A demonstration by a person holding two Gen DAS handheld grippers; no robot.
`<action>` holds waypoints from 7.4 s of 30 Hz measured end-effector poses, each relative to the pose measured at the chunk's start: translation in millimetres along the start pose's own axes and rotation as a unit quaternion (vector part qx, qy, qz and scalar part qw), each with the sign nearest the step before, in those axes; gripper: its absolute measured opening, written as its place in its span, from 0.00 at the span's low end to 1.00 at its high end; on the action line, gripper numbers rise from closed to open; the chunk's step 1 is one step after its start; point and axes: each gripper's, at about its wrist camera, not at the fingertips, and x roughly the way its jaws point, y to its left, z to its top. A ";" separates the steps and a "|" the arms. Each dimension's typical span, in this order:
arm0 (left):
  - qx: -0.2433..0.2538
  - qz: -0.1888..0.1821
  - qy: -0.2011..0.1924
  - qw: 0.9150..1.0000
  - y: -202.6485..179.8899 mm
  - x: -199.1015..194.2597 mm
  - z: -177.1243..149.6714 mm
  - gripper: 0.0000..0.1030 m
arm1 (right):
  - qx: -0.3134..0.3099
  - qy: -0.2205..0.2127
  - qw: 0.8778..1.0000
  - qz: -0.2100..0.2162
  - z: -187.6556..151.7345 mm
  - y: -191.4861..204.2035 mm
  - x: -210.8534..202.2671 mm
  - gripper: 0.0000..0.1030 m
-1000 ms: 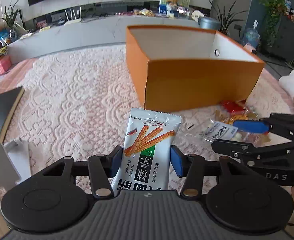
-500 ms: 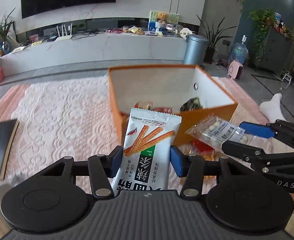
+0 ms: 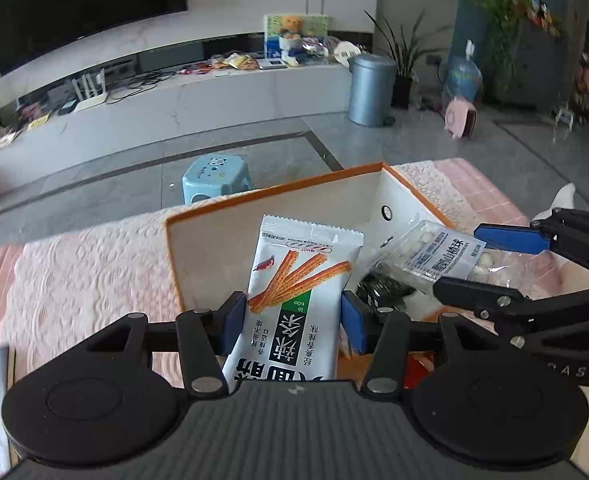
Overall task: Organize snacks
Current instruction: 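Carry both packs into the orange box and open both tools, then withdraw both tools from the box toward the peanut and red packs, then grasp the peanut pack with the left tool while the right tool lowers onto the red pack, then lift the peanut pack with the left tool while the right tool lifts the red pack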
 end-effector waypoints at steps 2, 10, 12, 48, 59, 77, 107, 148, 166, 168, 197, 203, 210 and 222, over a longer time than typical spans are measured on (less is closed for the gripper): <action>0.006 -0.002 0.018 1.000 -0.9 19.4 6.5 0.56 | -0.002 0.015 1.000 -0.001 5.0 -5.1 17.0 0.57; 0.021 0.006 0.073 0.997 -7.0 91.6 12.4 0.56 | -0.031 0.081 0.996 -0.011 12.9 -21.1 86.1 0.57; 0.021 0.008 0.082 0.996 -7.8 104.7 11.9 0.56 | -0.050 0.099 0.994 -0.018 10.3 -22.8 101.5 0.57; -0.056 0.010 0.135 0.989 4.8 128.4 21.5 0.68 | -0.121 0.160 0.977 -0.065 8.6 -20.2 131.4 0.74; -0.048 0.017 0.098 0.994 -4.6 68.3 21.6 0.68 | -0.115 0.127 0.983 -0.070 26.1 -8.2 67.6 0.82; -0.007 -0.076 -0.032 0.997 -56.1 -58.9 -50.3 0.83 | 0.053 0.034 0.994 -0.087 -27.2 -9.8 -76.5 0.85; 0.215 -0.011 0.010 0.976 -123.2 51.8 -175.2 0.76 | 0.185 0.106 0.971 -0.106 -193.4 0.0 -34.1 0.68; 0.065 -0.046 -0.031 0.996 -91.6 80.4 -125.5 0.48 | 0.090 0.084 0.986 -0.114 -187.7 22.9 1.1 0.70; 0.038 -0.047 -0.007 0.998 -77.8 67.5 -116.8 0.34 | 0.048 0.078 0.990 -0.110 -179.9 31.7 36.0 0.78; -0.004 -0.050 0.012 0.999 -63.9 61.3 -115.2 0.30 | 0.055 0.079 0.989 -0.108 -178.6 29.5 40.3 0.78; -0.066 -0.027 0.009 0.997 -44.6 47.9 -125.8 0.27 | 0.059 0.098 0.986 -0.120 -180.0 37.9 51.4 0.66; -0.071 -0.034 0.006 0.997 -45.1 32.3 -129.5 0.27 | 0.078 0.102 0.985 -0.114 -167.8 40.7 36.2 0.66; -0.068 -0.032 -0.012 0.997 -51.0 8.8 -130.0 0.27 | 0.079 0.093 0.985 -0.119 -154.7 51.3 3.6 0.66; -0.068 -0.027 -0.070 0.995 -48.1 -49.1 -117.9 0.27 | 0.065 0.054 0.986 -0.141 -120.3 80.0 -58.5 0.66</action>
